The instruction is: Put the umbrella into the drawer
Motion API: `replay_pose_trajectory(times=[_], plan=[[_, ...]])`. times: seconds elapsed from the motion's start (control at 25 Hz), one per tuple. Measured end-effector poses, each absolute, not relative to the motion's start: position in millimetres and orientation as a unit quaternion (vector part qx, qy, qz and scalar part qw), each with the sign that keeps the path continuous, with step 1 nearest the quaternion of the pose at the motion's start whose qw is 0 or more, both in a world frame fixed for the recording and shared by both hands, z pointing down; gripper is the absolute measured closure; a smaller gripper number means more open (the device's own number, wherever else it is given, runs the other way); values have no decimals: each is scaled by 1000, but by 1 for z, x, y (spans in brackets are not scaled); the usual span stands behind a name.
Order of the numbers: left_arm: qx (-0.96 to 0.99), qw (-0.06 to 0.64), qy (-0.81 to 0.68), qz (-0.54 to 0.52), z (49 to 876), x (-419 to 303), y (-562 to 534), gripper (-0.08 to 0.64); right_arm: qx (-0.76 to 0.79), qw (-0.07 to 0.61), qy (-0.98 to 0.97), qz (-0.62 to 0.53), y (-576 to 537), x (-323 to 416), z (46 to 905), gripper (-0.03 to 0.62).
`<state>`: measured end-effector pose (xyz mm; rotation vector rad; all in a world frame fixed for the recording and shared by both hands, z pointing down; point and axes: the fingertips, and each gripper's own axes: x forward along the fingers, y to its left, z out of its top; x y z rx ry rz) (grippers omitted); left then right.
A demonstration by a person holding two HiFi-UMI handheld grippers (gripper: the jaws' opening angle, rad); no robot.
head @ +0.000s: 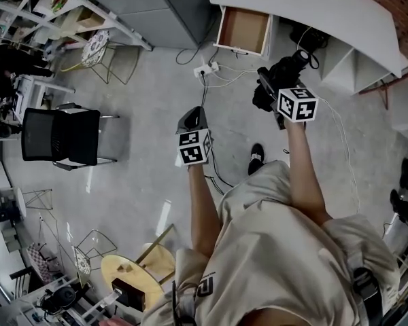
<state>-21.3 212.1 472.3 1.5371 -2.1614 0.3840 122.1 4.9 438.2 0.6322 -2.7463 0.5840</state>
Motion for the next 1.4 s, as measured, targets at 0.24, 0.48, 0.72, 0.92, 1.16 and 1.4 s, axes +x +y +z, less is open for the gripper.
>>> replay_pose_trajectory(times=[0.24, 0.48, 0.72, 0.92, 1.16, 1.4], plan=[[568, 212, -784, 132, 464, -44, 185, 549, 225, 125, -950, 179, -10, 112, 427, 314], [592, 202, -771, 123, 455, -40, 154, 549, 240, 128, -947, 174, -23, 121, 422, 314], [607, 204, -755, 138, 458, -33, 145, 549, 246, 134, -943, 178, -26, 128, 429, 314], [593, 221, -768, 103, 466, -48, 145, 549, 245, 147, -943, 168, -28, 126, 437, 314], [579, 252, -772, 72, 479, -58, 140, 549, 244, 147, -943, 170, -32, 115, 437, 314], [582, 256, -768, 74, 480, -81, 121, 549, 253, 151, -940, 176, -51, 89, 440, 314]])
